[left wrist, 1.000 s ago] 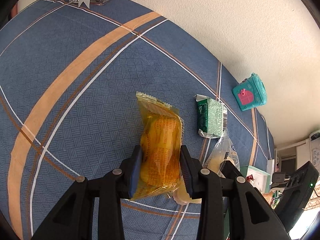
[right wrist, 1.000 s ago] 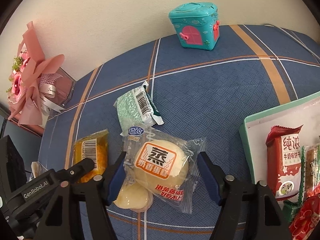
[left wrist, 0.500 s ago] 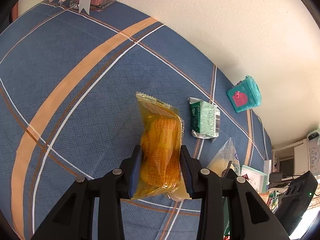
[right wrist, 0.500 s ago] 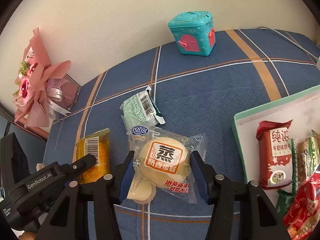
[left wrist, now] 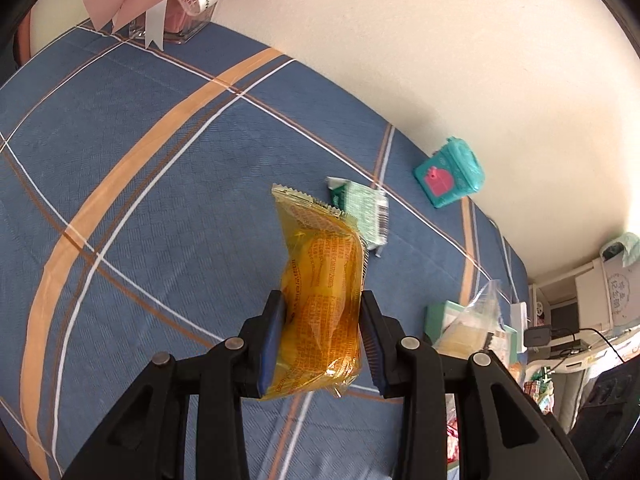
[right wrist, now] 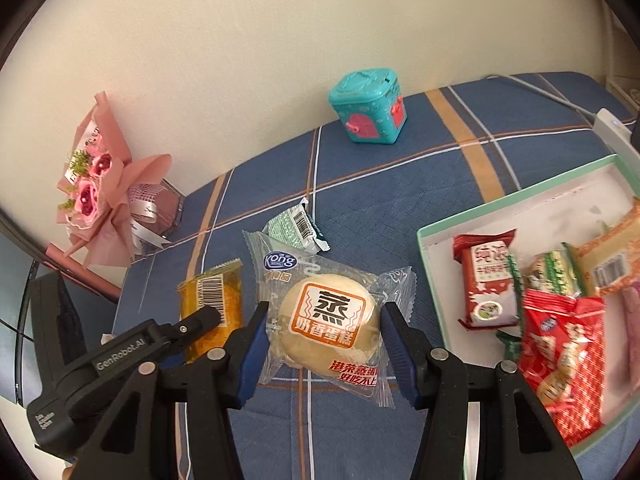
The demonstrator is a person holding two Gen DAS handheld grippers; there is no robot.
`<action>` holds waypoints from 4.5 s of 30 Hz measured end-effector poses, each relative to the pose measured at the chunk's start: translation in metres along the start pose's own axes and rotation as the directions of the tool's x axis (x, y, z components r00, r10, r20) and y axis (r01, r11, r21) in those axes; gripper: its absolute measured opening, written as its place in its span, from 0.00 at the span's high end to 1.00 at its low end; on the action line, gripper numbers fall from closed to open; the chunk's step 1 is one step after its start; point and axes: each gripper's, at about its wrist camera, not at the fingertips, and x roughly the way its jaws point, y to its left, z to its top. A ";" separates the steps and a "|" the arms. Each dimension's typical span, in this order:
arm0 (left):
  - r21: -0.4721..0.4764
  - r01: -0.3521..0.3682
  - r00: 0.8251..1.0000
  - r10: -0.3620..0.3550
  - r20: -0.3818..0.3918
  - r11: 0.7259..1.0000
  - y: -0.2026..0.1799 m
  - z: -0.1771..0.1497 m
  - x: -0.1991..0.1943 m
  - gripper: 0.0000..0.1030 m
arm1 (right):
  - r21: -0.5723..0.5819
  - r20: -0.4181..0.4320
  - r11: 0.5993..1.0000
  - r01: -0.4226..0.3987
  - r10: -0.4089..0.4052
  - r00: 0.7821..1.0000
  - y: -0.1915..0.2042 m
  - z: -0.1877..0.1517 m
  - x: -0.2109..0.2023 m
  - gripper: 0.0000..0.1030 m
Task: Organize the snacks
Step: 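Lift and carry the yellow cake pack and bun pack with both tools over the tray, then lower both packs into the tray and open both tools, then withdraw both tools toward the pudding cup and green biscuit pack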
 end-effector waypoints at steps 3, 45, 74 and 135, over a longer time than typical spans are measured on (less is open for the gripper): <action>0.025 0.004 1.000 -0.004 0.006 1.000 -0.012 -0.010 -0.008 0.63 | 0.007 0.025 1.000 0.004 -0.004 1.000 -0.003 -0.004 -0.020 0.44; 0.312 0.080 0.996 -0.063 -0.064 0.947 -0.153 -0.083 0.023 0.63 | 0.257 0.100 0.945 0.200 -0.232 0.968 -0.157 0.009 -0.114 0.44; 0.401 0.060 0.988 0.004 -0.155 0.914 -0.175 -0.112 0.073 0.63 | 0.243 -0.082 0.920 0.307 -0.295 0.952 -0.177 -0.004 -0.066 0.43; 0.459 -0.385 0.910 0.247 0.333 0.800 -0.168 -0.072 -0.025 0.08 | 0.054 0.080 0.913 0.404 -0.407 0.910 -0.123 0.010 -0.120 0.00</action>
